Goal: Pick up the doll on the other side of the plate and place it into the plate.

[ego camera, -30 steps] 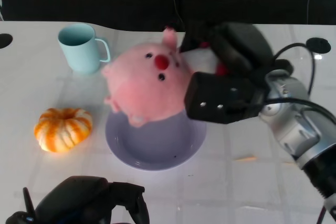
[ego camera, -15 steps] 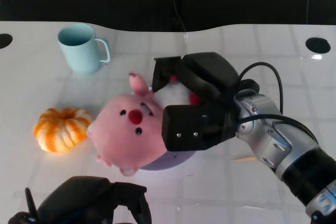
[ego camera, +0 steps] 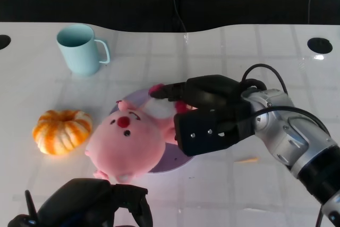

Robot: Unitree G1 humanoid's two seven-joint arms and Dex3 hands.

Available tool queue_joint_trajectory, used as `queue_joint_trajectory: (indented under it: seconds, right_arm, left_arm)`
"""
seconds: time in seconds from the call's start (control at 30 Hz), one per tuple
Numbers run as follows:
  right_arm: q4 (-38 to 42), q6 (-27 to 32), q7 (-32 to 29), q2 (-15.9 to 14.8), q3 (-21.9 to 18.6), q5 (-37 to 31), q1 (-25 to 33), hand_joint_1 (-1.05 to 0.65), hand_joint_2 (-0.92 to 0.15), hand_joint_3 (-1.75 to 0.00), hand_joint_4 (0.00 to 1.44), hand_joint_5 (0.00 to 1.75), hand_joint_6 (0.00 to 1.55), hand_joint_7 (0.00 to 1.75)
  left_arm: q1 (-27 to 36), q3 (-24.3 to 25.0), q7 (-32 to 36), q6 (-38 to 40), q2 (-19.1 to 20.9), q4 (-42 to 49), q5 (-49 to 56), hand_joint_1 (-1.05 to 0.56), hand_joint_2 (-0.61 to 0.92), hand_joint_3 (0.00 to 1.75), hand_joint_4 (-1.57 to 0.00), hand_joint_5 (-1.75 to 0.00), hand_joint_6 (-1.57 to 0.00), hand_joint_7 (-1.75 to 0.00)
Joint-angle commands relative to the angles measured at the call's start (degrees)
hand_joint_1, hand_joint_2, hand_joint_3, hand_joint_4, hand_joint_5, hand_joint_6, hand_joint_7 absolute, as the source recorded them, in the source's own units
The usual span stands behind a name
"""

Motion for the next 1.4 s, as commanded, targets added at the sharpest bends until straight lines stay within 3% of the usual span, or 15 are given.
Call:
queue_joint_trajectory:
  seconds: [0.03,0.3,0.5,0.7,0.83,1.0,1.13,1.33,1.37,1.4]
  right_arm:
    - [-3.77,0.67,1.94,-2.66,-0.76,0.20,0.61,-0.76,-0.92,-0.18,0.18,0.09,0.09,0.01]
    - [-21.23,1.50,6.07,-9.68,-6.46,3.28,6.29,-0.75,-0.92,-0.18,0.27,0.14,0.15,0.03]
    - [-31.46,-2.07,3.13,-13.60,-14.12,8.85,15.36,-0.63,-0.92,-0.19,0.60,0.33,0.39,0.12]
    - [-41.29,-2.32,2.11,-17.18,-20.87,11.76,24.65,-0.60,-0.92,-0.24,0.69,0.39,0.42,0.12]
    - [-46.31,-2.52,0.59,-17.22,-24.83,14.85,30.55,-0.53,-0.92,-0.19,0.75,0.43,0.48,0.14]
    - [-52.18,-2.39,-0.10,-16.87,-27.30,17.80,38.40,-0.29,-0.91,-0.09,1.00,0.59,0.83,0.27]
    - [-54.46,-1.11,-0.73,-16.40,-26.75,16.90,43.35,-0.15,-0.90,-0.07,1.01,0.67,0.93,0.26]
    - [-51.27,-2.96,-4.73,-14.86,-25.43,14.33,45.76,-0.06,-0.87,-0.15,0.93,1.09,1.12,0.30]
    - [-50.54,-3.16,-4.93,-14.78,-25.36,14.57,45.86,-0.04,-0.83,-0.25,0.91,1.21,1.13,0.35]
    - [-49.91,-3.30,-4.98,-14.79,-25.31,14.79,45.89,-0.01,-0.67,-0.59,0.89,1.35,1.11,0.48]
  left_arm:
    - [-0.19,0.04,-0.20,0.53,0.54,-1.03,0.15,-0.35,0.92,0.39,-0.68,-1.35,-0.71,-0.99]
    - [0.20,0.40,0.23,-0.10,0.81,-1.02,-0.14,-0.35,0.92,0.39,-0.70,-1.36,-0.71,-0.99]
    - [0.06,0.27,-0.04,-0.02,0.98,-1.13,0.00,-0.35,0.92,0.41,-0.69,-1.39,-0.70,-0.99]
    - [0.21,0.21,-0.20,0.25,0.95,-1.66,-0.21,-0.34,0.92,0.41,-0.68,-1.43,-0.71,-1.00]
    - [0.31,0.25,-0.24,0.51,0.86,-2.01,-0.38,-0.34,0.92,0.41,-0.68,-1.42,-0.70,-1.00]
    - [0.10,0.65,-0.39,0.46,1.16,-1.93,-0.92,-0.34,0.92,0.41,-0.68,-1.41,-0.70,-0.99]
    - [-0.02,1.30,-0.90,0.70,1.67,-1.85,-1.46,-0.35,0.92,0.41,-0.68,-1.40,-0.70,-0.99]
    - [0.25,1.61,-1.21,1.10,2.15,-2.15,-1.68,-0.35,0.92,0.40,-0.68,-1.42,-0.70,-1.00]
    - [0.28,1.56,-0.93,0.71,2.26,-2.04,-1.56,-0.35,0.92,0.40,-0.68,-1.42,-0.70,-1.00]
    - [0.28,1.50,-0.74,0.49,2.35,-2.00,-1.45,-0.35,0.92,0.40,-0.68,-1.42,-0.70,-0.99]
